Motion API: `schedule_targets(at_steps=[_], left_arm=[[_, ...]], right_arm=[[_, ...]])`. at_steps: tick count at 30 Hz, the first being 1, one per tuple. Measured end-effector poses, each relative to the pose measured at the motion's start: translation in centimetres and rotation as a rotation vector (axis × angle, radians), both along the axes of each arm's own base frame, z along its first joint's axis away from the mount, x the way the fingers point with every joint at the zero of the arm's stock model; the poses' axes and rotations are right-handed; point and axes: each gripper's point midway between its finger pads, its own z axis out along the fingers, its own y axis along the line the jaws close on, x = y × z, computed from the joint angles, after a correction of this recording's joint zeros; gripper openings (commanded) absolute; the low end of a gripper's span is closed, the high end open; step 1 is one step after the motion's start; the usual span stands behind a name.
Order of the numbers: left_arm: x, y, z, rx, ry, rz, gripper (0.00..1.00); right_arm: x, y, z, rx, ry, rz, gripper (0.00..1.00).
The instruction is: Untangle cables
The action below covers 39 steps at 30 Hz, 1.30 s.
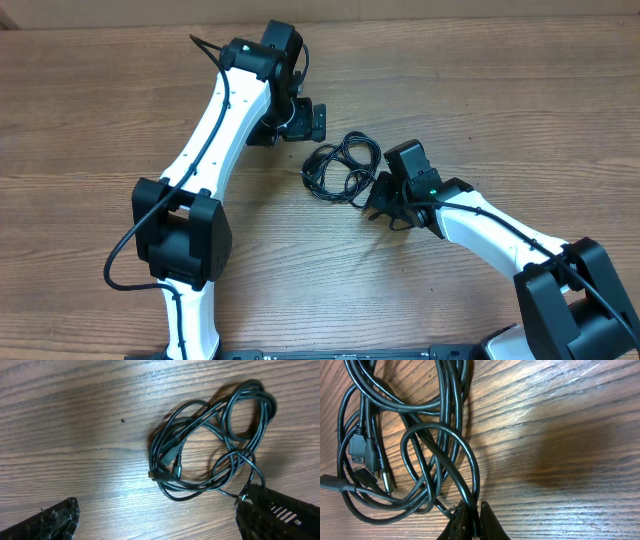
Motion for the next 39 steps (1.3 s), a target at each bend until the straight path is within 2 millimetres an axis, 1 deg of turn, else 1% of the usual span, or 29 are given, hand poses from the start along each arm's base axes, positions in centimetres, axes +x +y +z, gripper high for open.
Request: schedule_targets(at_steps=[8,16,31,34,36,39], left_arm=[[0.0,0.0,-0.1,0.000,0.002,0.000,1.00],[0.0,0.0,-0.1,0.001,0.002,0.000,1.00],[0.0,0.0,-0.1,0.001,0.002,0.000,1.00],[-0.4,0.1,-0.2,0.002,0.016,0.000,1.00],[-0.8,-0.3,-0.1,-0.018,0.033,-0.011,1.00],[-1.2,-1.4,0.2,-0.088,0.049,-0.058,1.00]], right_arm=[[-0.3,-0.7,-0.3,-0.033,0.015,-0.020,0.04],[-1.5,-2.1,-1.1,-0.098,0.065,-0.040,0.04],[-1.7,-2.3,-1.2,-0.110,0.074,-0.043,0.04],[-1.7,-2.3,-1.2,-0.110,0.074,-0.043,0.04],[-1.7,-2.3,-1.2,-0.109,0.074,-0.042,0.04],[-1.7,-2.3,-1.2,-0.110,0.074,-0.041,0.04]])
